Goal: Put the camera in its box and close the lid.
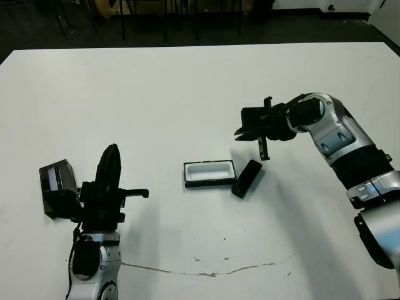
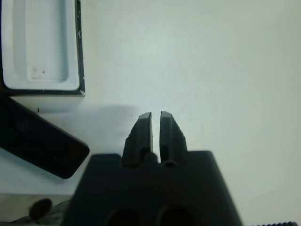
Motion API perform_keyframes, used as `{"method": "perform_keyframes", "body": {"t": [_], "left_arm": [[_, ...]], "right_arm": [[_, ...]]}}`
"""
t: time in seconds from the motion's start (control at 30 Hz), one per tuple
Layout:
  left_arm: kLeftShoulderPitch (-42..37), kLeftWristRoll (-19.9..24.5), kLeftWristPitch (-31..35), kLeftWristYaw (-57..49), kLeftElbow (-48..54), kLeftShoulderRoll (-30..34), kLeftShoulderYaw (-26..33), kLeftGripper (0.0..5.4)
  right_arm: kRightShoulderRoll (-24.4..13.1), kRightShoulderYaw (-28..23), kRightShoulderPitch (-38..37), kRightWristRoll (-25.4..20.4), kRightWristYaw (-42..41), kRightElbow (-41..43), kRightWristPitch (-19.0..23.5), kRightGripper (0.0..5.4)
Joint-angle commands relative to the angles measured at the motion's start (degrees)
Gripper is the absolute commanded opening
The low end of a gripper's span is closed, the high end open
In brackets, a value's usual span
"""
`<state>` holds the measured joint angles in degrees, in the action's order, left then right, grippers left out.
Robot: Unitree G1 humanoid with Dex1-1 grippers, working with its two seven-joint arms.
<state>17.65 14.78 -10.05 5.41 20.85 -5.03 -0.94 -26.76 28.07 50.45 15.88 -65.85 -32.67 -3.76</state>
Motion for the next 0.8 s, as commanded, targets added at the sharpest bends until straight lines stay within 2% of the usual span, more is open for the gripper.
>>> {"method": "perform_keyframes", "body": {"t": [0.03, 0.3, 0.67, 0.8], "left_arm": [[1.18, -0.28, 0.67, -0.64, -0.48, -0.14, 0.11, 0.01], [1.23, -0.33, 0.84, -0.95, -0.20, -0.07, 0.02, 0.01], [1.50, -0.67, 0.96, -1.14, -0.11, 0.09, 0.16, 0.01], [1.39, -0.78, 0.22, -0.93, -0.65, 0.13, 0.26, 0.01]], "right_arm": [[-1.17, 0.01, -2.44, -0.09, -1.20, -0.16, -1.34, 0.00], [-2.60, -0.21, -5.46, -0.38, -2.19, 2.37, -4.53, 0.00], [-5.56, -1.63, -9.98, -2.07, -4.93, 7.60, -0.23, 0.00], [-7.46, -2.08, -11.55, -2.86, -6.05, 10.81, -1.25, 0.00]]}}
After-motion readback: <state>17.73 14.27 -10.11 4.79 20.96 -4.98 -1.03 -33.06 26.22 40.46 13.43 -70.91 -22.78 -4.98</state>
